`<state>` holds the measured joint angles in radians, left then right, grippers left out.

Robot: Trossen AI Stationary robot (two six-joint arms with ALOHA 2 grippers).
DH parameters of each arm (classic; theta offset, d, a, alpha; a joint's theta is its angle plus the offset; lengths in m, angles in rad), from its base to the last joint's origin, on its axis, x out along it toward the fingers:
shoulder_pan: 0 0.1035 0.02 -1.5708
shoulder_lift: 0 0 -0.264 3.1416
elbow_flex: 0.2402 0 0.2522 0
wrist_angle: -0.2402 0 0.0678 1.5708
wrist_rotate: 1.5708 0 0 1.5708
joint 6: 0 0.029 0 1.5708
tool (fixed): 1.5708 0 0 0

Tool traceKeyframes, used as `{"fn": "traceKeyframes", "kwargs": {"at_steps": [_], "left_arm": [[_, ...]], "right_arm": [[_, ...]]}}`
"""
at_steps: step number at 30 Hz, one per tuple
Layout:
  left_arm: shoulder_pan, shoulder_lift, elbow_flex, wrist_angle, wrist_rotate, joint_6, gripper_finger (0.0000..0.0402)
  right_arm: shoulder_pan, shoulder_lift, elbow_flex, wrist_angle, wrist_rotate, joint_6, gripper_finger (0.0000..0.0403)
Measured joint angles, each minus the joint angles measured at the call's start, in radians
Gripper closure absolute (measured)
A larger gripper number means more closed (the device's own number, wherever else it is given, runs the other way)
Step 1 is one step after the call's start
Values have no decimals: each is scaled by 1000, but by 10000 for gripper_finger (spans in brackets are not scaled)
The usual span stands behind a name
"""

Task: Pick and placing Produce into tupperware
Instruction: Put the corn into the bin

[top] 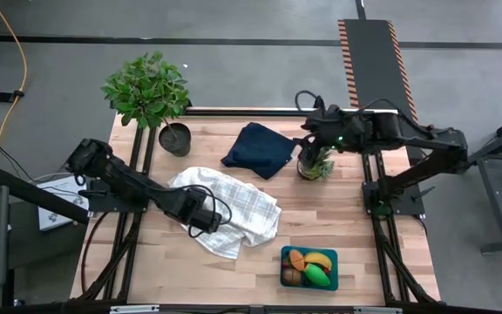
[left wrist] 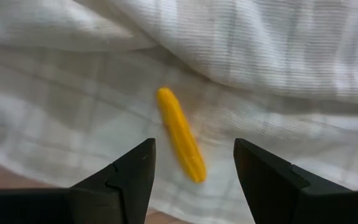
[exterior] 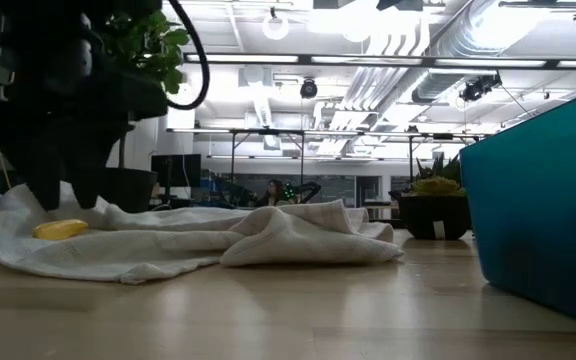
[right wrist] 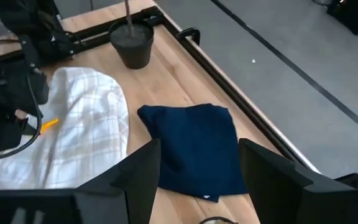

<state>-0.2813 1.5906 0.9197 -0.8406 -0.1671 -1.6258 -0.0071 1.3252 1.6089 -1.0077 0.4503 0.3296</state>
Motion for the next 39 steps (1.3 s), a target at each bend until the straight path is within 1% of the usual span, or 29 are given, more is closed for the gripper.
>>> {"fn": "traceKeyframes", "kwargs": {"at_steps": [9,31,35,39], "left_arm": [[0,11,-1,-34,1,-29,197],[7,22,-19,-51,0,-1,197],[14,42,-20,-50,33,22,197],[13,53,-20,-5,45,24,197]], "right_arm": [[-40,-54,0,2,-16,-40,195],[-42,-59,0,11,-16,-43,195],[-41,-59,0,12,-16,-42,195],[-41,-59,0,11,-16,-41,195]]}}
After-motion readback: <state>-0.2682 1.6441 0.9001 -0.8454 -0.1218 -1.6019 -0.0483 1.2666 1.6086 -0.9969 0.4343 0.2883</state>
